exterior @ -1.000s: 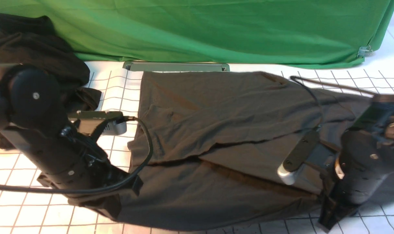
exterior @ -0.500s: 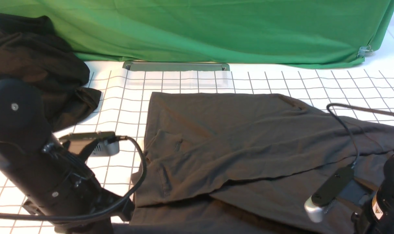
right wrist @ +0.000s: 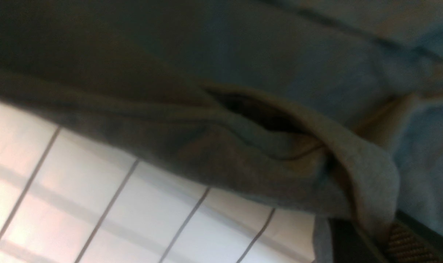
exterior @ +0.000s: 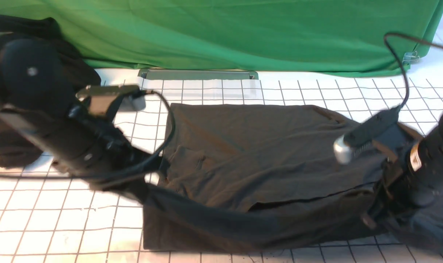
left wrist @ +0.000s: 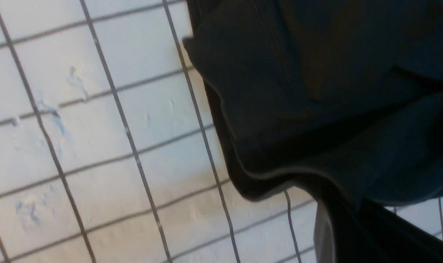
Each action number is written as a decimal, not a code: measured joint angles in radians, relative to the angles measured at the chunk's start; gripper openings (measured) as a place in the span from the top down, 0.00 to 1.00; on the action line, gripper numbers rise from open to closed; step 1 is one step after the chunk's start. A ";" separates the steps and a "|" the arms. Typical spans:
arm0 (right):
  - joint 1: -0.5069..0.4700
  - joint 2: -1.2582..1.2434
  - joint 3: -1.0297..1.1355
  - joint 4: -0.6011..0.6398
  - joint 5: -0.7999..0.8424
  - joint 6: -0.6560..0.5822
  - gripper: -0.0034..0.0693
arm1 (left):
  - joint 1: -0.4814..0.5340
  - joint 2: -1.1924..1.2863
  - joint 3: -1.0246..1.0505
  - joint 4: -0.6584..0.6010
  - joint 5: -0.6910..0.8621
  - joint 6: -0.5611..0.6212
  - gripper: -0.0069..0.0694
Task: Fold a long-sleeved shirt over a white checkered tablecloth.
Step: 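Fold the black garment in half by bringing its near edge over to the far edge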
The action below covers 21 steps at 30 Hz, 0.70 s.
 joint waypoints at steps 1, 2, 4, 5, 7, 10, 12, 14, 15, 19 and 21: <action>-0.004 0.004 -0.003 0.000 -0.004 -0.006 0.88 | 0.002 0.005 0.000 0.000 -0.004 0.000 0.89; -0.024 0.030 -0.019 0.000 -0.012 -0.014 0.88 | 0.024 0.044 -0.027 -0.007 -0.027 -0.001 0.89; -0.062 0.075 -0.050 0.000 -0.028 -0.019 0.88 | 0.073 0.112 -0.074 -0.029 -0.057 -0.002 0.89; -0.068 0.083 -0.056 0.000 -0.030 -0.020 0.88 | 0.077 0.118 -0.079 -0.034 -0.057 -0.002 0.89; -0.096 0.129 -0.087 0.001 -0.043 -0.021 0.88 | 0.125 0.186 -0.147 -0.078 -0.069 0.003 0.89; -0.123 0.186 -0.133 0.002 -0.060 -0.022 0.88 | 0.163 0.262 -0.228 -0.164 -0.069 0.060 0.89; -0.139 0.225 -0.176 0.001 -0.075 -0.024 0.88 | 0.177 0.314 -0.283 -0.221 -0.070 0.116 0.89; -0.152 0.272 -0.225 0.000 -0.088 -0.024 0.88 | 0.186 0.368 -0.346 -0.258 -0.068 0.137 0.89; -0.152 0.276 -0.230 0.000 -0.090 -0.024 0.88 | 0.186 0.373 -0.352 -0.261 -0.068 0.137 0.89; -0.169 0.360 -0.340 -0.001 -0.109 -0.025 0.88 | 0.214 0.470 -0.484 -0.276 -0.048 0.137 0.89; -0.175 0.397 -0.383 -0.001 -0.115 -0.025 0.88 | 0.229 0.501 -0.530 -0.283 -0.040 0.128 0.89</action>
